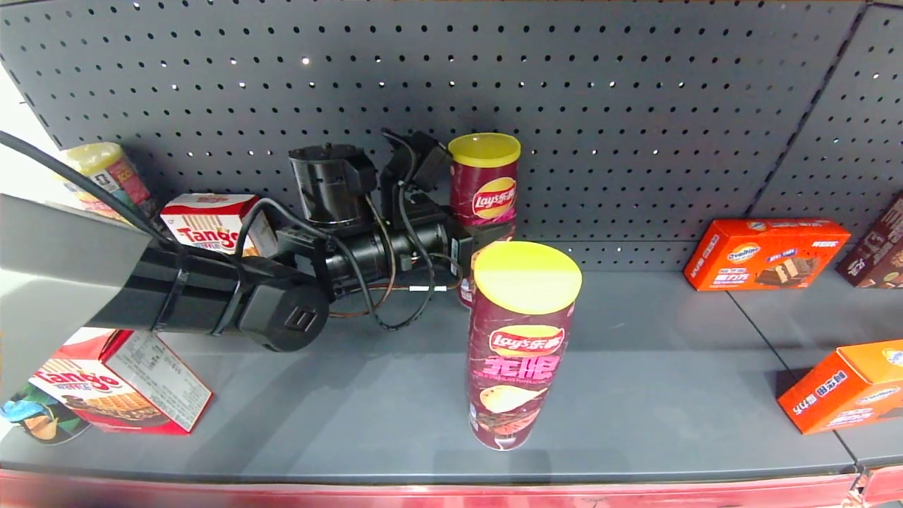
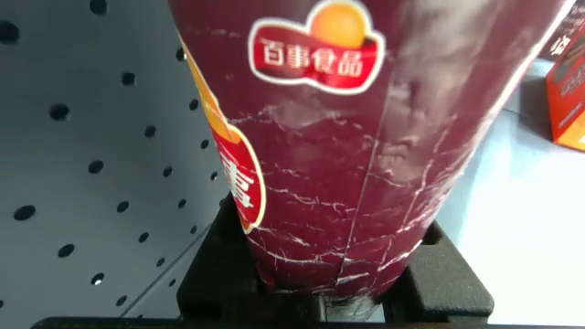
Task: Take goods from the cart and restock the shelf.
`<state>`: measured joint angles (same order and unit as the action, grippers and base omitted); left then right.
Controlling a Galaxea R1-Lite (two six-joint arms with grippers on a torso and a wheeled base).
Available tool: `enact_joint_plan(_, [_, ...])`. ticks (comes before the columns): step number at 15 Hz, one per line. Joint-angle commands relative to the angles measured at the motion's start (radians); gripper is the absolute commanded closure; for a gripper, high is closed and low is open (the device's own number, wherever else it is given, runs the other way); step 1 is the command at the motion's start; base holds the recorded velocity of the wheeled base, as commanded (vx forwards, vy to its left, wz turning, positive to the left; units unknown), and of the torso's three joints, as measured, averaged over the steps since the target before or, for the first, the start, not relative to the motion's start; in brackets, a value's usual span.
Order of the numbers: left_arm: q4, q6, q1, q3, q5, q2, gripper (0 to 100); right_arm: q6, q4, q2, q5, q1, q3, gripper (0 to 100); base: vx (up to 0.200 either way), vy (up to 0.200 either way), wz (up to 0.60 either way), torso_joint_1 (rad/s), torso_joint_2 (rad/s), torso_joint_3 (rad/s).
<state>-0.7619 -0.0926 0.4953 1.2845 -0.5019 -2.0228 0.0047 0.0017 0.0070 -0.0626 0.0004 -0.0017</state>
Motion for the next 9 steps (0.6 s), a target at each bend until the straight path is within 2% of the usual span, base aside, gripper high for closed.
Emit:
enact_joint_plan(1, [0.000,-0.001,0.000,0.001,0.000,-0.013,100,0.000,0.000,0.001,0.000,0.001,0.000,0,0.000,0.000,0.00,0.000,0.00,0.000])
enact_joint_plan(4, [0.000,-0.021,-0.003,0.001,-0.001,-0.027,100,0.000,0.000,0.002,0.000,0.001,0.000,0,0.000,0.000,0.00,0.000,0.00,0.000])
enact_joint_plan(9, [-0.050,-0.021,-0.003,0.001,-0.003,-0.051,100,0.000,0.000,0.002,0.000,0.001,0.000,0,0.000,0.000,0.00,0.000,0.00,0.000])
